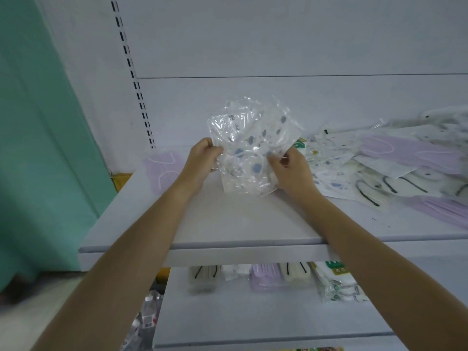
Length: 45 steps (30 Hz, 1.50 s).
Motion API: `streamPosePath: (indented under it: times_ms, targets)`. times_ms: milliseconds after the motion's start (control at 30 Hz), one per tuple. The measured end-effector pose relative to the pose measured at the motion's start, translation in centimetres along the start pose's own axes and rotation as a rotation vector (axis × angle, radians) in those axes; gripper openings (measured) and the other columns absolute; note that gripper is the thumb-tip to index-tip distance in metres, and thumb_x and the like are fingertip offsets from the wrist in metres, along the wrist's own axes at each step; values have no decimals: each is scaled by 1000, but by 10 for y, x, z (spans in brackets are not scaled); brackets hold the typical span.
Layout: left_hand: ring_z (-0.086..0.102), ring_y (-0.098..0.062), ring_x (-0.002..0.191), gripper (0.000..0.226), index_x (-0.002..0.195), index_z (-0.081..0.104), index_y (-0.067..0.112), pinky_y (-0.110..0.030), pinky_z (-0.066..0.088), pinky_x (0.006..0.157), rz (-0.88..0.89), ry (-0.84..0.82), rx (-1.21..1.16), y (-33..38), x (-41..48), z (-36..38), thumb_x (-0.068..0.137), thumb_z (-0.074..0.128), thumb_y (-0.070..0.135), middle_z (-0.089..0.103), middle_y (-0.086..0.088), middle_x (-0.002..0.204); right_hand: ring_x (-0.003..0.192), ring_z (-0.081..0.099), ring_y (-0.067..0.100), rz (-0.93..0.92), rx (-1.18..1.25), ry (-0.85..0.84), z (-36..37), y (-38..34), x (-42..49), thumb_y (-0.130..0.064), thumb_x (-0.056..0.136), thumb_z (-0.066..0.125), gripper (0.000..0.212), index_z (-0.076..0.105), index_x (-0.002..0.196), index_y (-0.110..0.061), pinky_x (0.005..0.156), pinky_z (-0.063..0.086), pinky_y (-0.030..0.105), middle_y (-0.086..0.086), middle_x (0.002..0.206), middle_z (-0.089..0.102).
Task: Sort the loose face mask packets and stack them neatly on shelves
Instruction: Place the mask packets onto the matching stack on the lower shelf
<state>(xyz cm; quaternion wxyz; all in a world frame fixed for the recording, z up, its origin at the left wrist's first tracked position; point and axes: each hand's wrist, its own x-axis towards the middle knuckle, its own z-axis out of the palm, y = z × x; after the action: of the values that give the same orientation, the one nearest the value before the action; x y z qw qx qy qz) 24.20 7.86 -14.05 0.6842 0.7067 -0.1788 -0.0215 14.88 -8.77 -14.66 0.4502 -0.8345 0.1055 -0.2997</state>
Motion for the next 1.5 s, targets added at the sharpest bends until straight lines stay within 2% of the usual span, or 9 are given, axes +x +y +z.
streamPosePath:
  times_ms: [233, 367, 467, 733, 833, 967, 1200, 1333, 1500]
  targets:
    - [60, -16, 101, 49, 129, 35, 47, -31, 47, 96, 152, -58, 117, -4, -5, -6, 95, 51, 16, 62, -11, 122, 59, 43, 7, -23, 87, 95, -1, 3, 2, -17, 91, 55, 26, 43, 115, -15, 50, 34, 6, -1, 70, 48]
    - [53, 19, 96, 21, 114, 59, 30, -25, 42, 93, 163, -136, 167, -3, -7, -2, 97, 49, 23, 61, 17, 111, 60, 47, 8, -89, -12, -56, 6, 2, -3, -19, 90, 53, 47, 37, 133, -20, 56, 41, 24, -5, 67, 49]
    - [48, 2, 116, 40, 126, 53, 17, -16, 36, 100, 234, -154, 231, -7, -5, -3, 88, 65, 13, 55, 11, 124, 69, 52, 8, -91, -39, -69, 6, 2, -2, -21, 90, 57, 55, 32, 139, -18, 62, 40, 23, -5, 78, 56]
    - [56, -11, 106, 46, 127, 53, 12, -10, 40, 90, 202, 354, 287, -15, 10, -18, 89, 34, -6, 48, -3, 134, 121, 37, 26, -92, -707, -418, 4, 9, -3, -63, 79, 56, 62, 56, 124, -20, 98, 31, 37, 5, 126, 50]
    - [53, -4, 94, 45, 126, 54, 12, 1, 36, 79, 187, 353, 317, -16, 10, -17, 90, 33, -4, 48, -4, 132, 115, 41, 28, -96, -655, -349, 4, 6, -1, -49, 86, 56, 41, 66, 111, -19, 93, 34, 34, 9, 115, 57]
    - [51, -16, 119, 41, 124, 57, 15, -28, 39, 104, 139, 294, 319, -17, 13, -15, 89, 41, 1, 51, -2, 133, 80, 45, 25, -190, -488, -125, 3, 3, 0, -28, 92, 53, 35, 55, 60, -15, 65, 28, 29, 6, 70, 45]
    - [55, -15, 117, 25, 110, 65, 20, -26, 43, 99, 125, 165, 266, -15, 14, -11, 92, 51, 12, 62, 1, 120, 72, 40, 4, -515, -76, 188, -1, -7, -8, -20, 91, 54, 21, 69, 99, -7, 67, 34, 4, 0, 80, 53]
    - [64, -5, 94, 21, 97, 69, 31, -26, 51, 79, 30, -83, 57, -8, 9, -7, 95, 50, 39, 67, 18, 96, 77, 53, 12, -671, -187, -172, 3, -3, -6, -3, 89, 56, 25, 67, 111, -5, 75, 43, 21, 5, 88, 65]
    - [45, -4, 119, 48, 131, 53, 18, -16, 37, 95, 51, -228, 273, -16, 8, -9, 85, 68, 16, 49, 11, 127, 105, 59, 26, -585, -264, -508, 6, -1, -12, -2, 88, 58, 28, 66, 114, -7, 95, 42, 33, 12, 111, 65]
